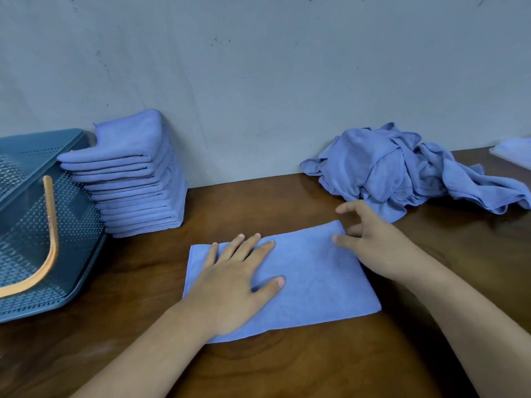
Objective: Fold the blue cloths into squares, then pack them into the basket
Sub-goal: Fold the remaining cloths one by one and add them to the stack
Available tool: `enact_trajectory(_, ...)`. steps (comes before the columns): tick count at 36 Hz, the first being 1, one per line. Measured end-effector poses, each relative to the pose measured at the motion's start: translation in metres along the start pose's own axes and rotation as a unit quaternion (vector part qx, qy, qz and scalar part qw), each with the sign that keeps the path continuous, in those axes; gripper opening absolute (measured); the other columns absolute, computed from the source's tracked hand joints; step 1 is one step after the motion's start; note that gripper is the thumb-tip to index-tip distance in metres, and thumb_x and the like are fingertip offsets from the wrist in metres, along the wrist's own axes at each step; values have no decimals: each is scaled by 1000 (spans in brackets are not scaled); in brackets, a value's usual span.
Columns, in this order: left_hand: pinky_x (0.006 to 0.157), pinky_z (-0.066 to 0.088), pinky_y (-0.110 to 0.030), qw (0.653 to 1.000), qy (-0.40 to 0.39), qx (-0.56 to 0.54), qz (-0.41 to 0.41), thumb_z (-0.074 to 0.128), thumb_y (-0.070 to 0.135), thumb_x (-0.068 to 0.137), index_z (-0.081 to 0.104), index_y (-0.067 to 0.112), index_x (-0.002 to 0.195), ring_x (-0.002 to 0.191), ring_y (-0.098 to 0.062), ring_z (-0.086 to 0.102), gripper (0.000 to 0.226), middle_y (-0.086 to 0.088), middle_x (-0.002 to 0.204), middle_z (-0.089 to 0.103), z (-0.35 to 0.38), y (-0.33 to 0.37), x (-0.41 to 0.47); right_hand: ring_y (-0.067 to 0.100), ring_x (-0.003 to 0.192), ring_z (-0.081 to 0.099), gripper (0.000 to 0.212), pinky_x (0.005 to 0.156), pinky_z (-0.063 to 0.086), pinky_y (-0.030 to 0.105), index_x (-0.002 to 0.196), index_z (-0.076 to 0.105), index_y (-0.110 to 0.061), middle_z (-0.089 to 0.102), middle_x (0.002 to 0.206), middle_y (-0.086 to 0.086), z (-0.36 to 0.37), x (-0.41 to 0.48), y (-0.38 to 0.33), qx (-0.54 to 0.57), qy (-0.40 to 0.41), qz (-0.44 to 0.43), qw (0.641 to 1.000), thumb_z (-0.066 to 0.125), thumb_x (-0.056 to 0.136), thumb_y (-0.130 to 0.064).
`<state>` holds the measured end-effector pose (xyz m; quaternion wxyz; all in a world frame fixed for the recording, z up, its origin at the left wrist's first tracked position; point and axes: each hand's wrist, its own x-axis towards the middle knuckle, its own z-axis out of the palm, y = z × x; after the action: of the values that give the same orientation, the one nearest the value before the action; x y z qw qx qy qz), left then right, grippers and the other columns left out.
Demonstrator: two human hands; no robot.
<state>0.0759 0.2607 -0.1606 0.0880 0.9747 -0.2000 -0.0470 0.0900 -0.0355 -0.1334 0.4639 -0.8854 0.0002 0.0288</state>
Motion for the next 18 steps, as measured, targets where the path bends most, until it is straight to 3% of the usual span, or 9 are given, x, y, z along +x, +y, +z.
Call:
enact_trajectory(1,131,-9,-49,1000,2,-2,-1,18,84,96,0,53,163,159,-2,-16,76,28,172,-9,0,0,1,19,77,61,41,77,61,48,125,49,-51,68,94,18,-3,-3,-2,37,-13,13,999,70,99,-27)
enact_trajectory(3,131,-8,-49,1000,4,-8,-2,19,84,96,1,53,164,159,-1,-17,76,28,172,-8,0,1,2,28,84,64,41,81,64,51,124,56,-52,67,107,23,-12,-12,-8,109,-60,46,991,68,102,-20)
enact_trajectory(7,131,-9,-49,1000,10,-13,3,19,84,96,0,53,164,158,-1,-18,77,29,172,-10,2,-1,3,19,109,74,28,92,62,45,123,68,-37,75,122,-3,-20,-19,-11,119,-167,46,978,66,103,-18)
enact_trajectory(9,131,-10,-49,1000,9,-16,4,19,84,96,-1,53,164,158,-1,-19,77,29,172,-11,3,-2,3,8,114,71,32,96,58,38,124,70,-42,73,125,-16,-16,-18,-12,88,-166,38,981,74,98,-23)
enact_trajectory(12,131,-10,-49,1000,8,-20,3,17,84,97,-1,53,164,157,0,-20,77,31,170,-13,2,-2,3,-2,120,66,58,109,53,34,138,63,-46,70,130,-22,-9,-15,-8,89,-136,26,986,85,89,-24)
enact_trajectory(16,131,-9,-46,998,28,-49,12,18,81,99,4,51,165,157,4,-17,73,34,170,-9,2,3,6,3,121,67,70,106,55,36,142,59,-47,70,133,-16,-12,-11,0,106,-136,21,985,87,86,-17)
enact_trajectory(18,132,-3,-41,995,60,-75,22,22,76,101,15,49,165,158,6,-7,70,35,170,3,2,4,7,4,121,68,73,106,55,36,143,58,-47,68,136,-15,-16,-9,4,98,-144,31,984,85,86,-10)
